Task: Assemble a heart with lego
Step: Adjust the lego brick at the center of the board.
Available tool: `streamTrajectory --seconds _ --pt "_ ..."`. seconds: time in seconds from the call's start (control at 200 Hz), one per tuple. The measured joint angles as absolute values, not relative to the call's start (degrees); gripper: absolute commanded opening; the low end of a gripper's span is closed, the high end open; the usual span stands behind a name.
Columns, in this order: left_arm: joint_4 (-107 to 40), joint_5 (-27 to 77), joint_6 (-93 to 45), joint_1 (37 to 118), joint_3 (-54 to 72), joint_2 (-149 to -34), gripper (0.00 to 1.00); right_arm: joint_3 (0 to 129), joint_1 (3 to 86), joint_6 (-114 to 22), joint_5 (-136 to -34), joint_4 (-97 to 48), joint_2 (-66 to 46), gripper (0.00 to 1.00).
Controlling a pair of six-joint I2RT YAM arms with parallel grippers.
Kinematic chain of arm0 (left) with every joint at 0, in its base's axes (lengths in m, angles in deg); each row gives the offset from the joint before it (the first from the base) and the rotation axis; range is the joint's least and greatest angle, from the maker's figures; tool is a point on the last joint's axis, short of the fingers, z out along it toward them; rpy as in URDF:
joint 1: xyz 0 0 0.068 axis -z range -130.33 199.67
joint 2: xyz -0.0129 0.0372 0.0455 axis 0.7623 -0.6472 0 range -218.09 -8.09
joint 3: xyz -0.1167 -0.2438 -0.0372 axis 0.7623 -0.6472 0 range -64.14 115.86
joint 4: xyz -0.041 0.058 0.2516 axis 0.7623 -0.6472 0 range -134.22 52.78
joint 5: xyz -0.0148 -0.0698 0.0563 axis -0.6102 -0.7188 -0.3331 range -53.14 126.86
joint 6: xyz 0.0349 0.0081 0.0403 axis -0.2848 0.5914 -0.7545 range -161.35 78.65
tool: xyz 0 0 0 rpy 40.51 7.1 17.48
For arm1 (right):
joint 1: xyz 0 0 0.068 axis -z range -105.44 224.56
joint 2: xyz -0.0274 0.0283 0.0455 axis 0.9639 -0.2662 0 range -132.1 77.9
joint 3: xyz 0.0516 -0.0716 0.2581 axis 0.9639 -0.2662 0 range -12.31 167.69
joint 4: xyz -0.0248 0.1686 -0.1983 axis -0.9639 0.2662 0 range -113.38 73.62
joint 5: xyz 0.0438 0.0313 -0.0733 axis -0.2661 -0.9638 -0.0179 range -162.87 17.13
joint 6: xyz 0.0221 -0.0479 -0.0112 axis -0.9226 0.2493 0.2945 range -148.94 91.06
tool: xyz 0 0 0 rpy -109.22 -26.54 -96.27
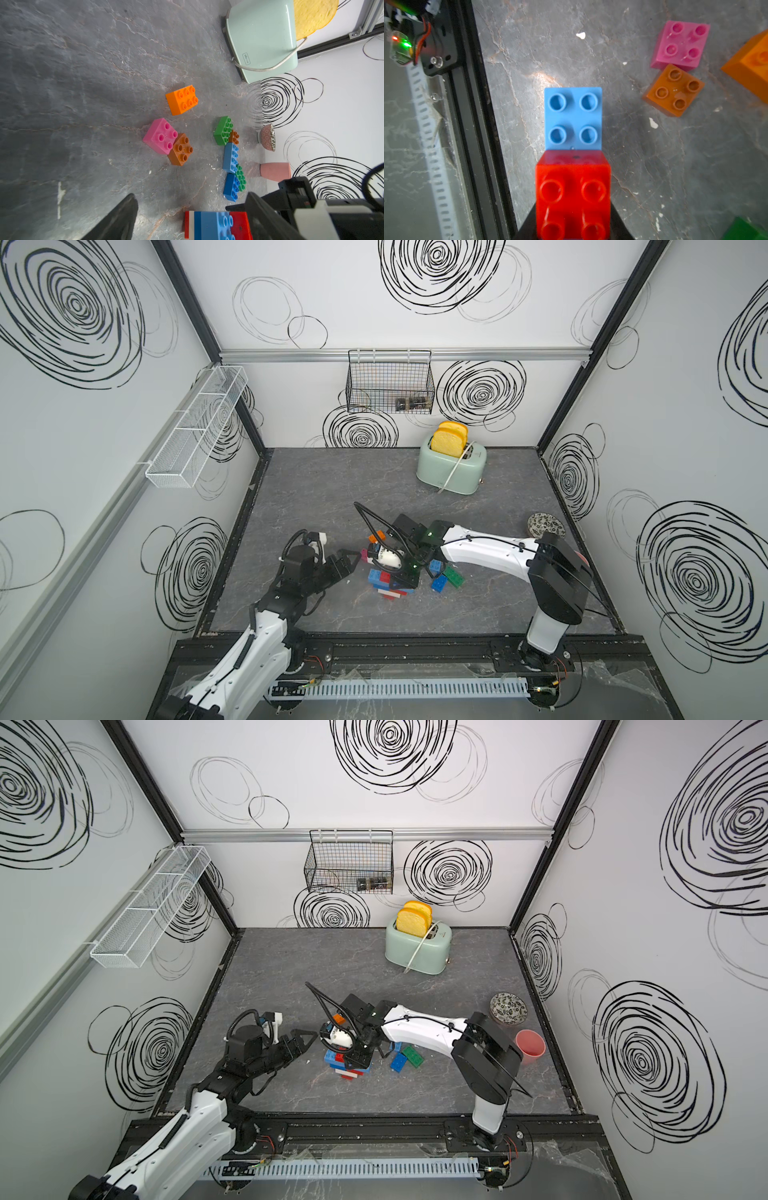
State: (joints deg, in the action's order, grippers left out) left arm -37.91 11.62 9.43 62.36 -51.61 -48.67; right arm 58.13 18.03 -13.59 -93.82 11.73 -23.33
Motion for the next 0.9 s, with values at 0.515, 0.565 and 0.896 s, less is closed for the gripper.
streamTrajectory --seconds 0.515,0.565,0.896 --pt "-46.1 12.4 6.2 52.7 -46.9 -44.7 0.87 71.5 21.7 -8.8 -112.8 12.6 -38.2 0.30" --pt "-46.6 12.3 6.0 52.3 -46.9 -44.6 0.88 72.9 21.8 -8.2 -114.6 12.8 -39.8 0.31" --pt "-49.3 11.9 6.0 50.4 -46.8 -42.3 0.89 83.7 23.1 -7.1 -122.9 16.0 -49.8 0.43"
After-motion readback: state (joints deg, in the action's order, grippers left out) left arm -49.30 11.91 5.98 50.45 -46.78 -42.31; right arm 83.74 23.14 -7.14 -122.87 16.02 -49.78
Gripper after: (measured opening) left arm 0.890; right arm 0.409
